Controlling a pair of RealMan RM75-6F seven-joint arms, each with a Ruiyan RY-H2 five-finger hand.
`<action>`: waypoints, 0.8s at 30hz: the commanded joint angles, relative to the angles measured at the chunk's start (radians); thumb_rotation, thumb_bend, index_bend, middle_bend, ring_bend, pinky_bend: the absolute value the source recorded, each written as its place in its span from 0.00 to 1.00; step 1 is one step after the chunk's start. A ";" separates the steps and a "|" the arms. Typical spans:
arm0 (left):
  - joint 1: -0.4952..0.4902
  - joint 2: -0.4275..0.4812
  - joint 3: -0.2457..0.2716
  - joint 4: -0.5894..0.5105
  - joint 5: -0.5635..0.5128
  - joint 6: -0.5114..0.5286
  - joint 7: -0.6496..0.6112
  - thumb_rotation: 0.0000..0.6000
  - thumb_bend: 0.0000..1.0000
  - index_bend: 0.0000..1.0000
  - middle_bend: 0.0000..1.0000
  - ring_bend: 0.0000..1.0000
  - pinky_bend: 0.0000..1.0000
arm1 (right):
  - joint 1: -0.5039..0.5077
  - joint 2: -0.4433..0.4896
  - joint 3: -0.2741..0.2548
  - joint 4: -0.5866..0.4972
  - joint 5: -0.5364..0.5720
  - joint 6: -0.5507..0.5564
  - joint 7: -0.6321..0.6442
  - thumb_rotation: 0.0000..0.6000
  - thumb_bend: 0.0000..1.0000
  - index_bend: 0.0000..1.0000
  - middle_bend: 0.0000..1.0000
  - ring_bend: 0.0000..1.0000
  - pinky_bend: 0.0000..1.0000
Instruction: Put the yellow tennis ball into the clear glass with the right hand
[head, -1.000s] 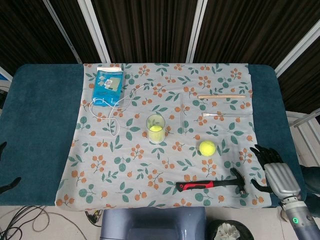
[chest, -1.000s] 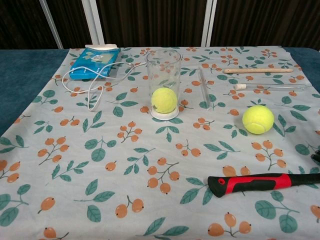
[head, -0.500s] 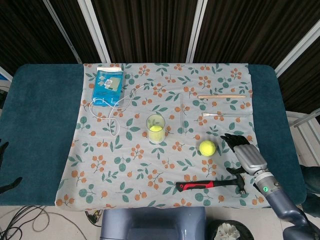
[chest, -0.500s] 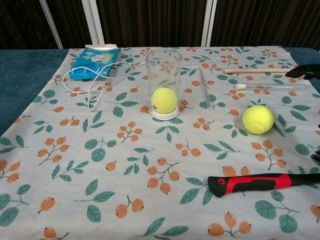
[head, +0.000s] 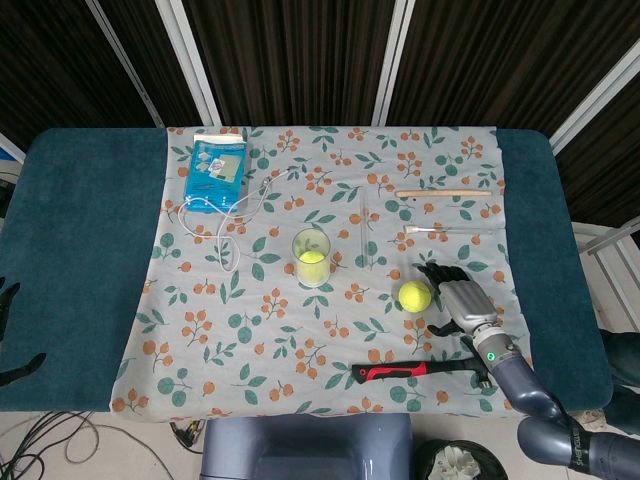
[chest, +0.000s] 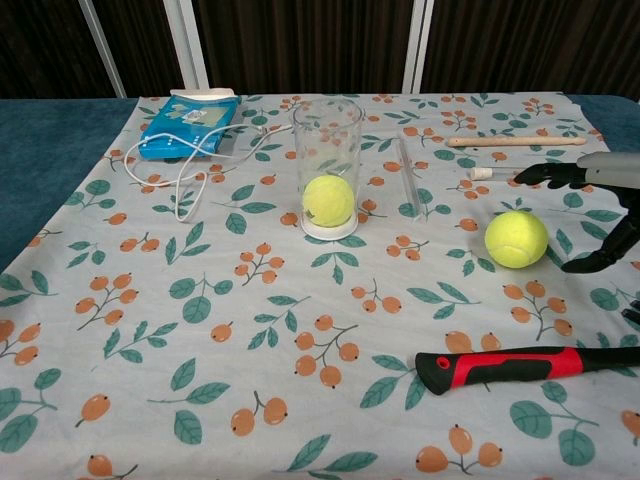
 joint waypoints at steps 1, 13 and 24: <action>-0.001 -0.001 -0.001 0.001 -0.003 -0.002 0.001 1.00 0.02 0.08 0.00 0.00 0.00 | 0.017 -0.035 0.004 0.033 0.023 0.011 -0.014 1.00 0.29 0.07 0.09 0.16 0.14; -0.004 -0.003 -0.001 0.001 -0.007 -0.006 0.010 1.00 0.02 0.09 0.00 0.00 0.00 | 0.054 -0.111 -0.005 0.097 0.066 0.031 -0.056 1.00 0.29 0.20 0.23 0.29 0.44; -0.004 -0.003 0.000 0.000 -0.009 -0.005 0.012 1.00 0.02 0.10 0.00 0.00 0.00 | 0.072 -0.175 -0.010 0.141 0.079 0.071 -0.092 1.00 0.29 0.33 0.32 0.37 0.60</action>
